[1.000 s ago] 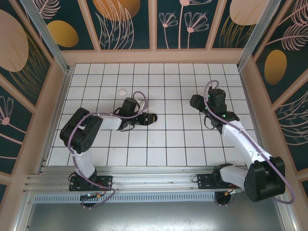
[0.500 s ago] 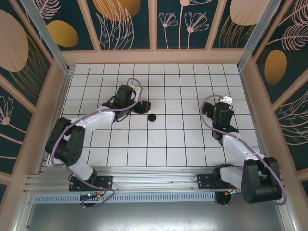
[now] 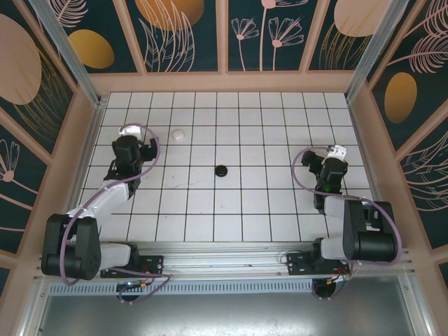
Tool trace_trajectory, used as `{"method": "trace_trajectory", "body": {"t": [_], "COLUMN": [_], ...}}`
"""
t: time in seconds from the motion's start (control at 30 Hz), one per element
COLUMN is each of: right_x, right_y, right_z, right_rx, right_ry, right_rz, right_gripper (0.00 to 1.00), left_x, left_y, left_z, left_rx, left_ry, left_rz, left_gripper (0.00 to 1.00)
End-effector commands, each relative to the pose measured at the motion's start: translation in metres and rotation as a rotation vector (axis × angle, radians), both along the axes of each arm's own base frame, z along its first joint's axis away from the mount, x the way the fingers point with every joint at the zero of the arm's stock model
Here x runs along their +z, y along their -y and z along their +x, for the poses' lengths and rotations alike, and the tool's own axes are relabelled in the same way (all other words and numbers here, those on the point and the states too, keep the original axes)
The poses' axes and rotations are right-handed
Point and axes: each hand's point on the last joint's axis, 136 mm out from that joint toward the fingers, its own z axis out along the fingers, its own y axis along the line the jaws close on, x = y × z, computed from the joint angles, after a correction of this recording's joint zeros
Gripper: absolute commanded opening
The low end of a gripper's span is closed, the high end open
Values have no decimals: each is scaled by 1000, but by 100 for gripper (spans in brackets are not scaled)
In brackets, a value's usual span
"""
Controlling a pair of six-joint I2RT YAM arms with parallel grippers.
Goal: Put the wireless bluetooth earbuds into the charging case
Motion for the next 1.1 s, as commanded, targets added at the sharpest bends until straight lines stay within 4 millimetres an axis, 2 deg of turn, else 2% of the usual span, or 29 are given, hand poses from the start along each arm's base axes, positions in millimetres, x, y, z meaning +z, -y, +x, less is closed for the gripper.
{"method": "trace_trajectory", "body": {"t": [0.0,0.07,0.17,0.2,0.43,0.53,0.6,0.63,0.67,0.7,0.73,1.07], "right_x": [23,16,8,6,5,5,5,4,4,5,5,5], "right_y": [-9,-13,-18,-26,-32,-34,-34,-35,-35,-34,-34,-34], "right_z": [6,5,7,7,9,10,10,10,10,10,10,10], "right_rx": [68,93,123,168,186,200,200,201,201,200,199,201], "right_ry": [133,138,136,133,126,125,125,123,123,125,124,124], "right_rz": [-25,-29,-42,-46,-70,-70,-70,-71,-71,-70,-71,-70], "right_gripper": [99,99,99,99,99,99,99,99,99,99,99,99], "left_x": [24,20,19,20,3,-6,-15,-14,-25,-28,-23,-26], "left_y": [-32,-35,-25,-22,-5,-10,-12,-11,-11,-12,-14,-14], "left_z": [-5,-11,-13,-14,-28,-40,-35,-26,-16,-13,-18,-16], "left_rx": [76,76,24,8,-99,-65,-55,-61,-59,-56,-42,-38], "left_ry": [171,216,282,306,367,410,401,394,312,293,335,313], "left_rz": [14,-9,-41,-54,-52,-52,-53,-56,-54,-54,-56,-52], "left_gripper": [99,99,98,99,98,99,99,99,98,99,99,99]}}
